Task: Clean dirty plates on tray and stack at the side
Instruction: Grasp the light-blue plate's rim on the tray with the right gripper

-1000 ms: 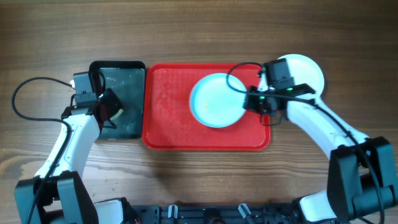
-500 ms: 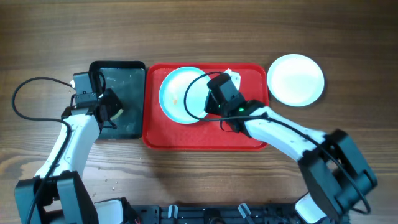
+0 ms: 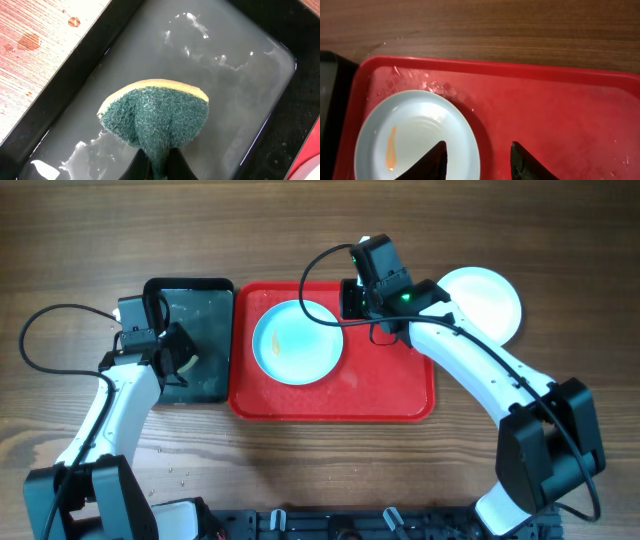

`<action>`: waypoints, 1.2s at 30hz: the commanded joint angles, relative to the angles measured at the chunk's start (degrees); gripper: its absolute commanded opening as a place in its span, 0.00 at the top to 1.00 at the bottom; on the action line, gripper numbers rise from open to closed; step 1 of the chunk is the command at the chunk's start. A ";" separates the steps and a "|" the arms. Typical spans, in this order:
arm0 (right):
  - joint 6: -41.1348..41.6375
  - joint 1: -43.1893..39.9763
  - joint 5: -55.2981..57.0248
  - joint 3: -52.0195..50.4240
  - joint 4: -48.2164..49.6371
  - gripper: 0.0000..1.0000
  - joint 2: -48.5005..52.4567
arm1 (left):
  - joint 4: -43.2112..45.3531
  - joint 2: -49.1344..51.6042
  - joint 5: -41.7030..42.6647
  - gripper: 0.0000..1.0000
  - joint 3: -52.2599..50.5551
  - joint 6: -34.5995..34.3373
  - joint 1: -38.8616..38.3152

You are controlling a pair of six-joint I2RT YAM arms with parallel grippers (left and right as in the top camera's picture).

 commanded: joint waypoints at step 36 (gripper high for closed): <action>4.39 1.97 -3.43 -0.44 -0.83 0.96 13.81 | 0.24 -1.11 0.07 0.96 -0.22 -0.52 0.26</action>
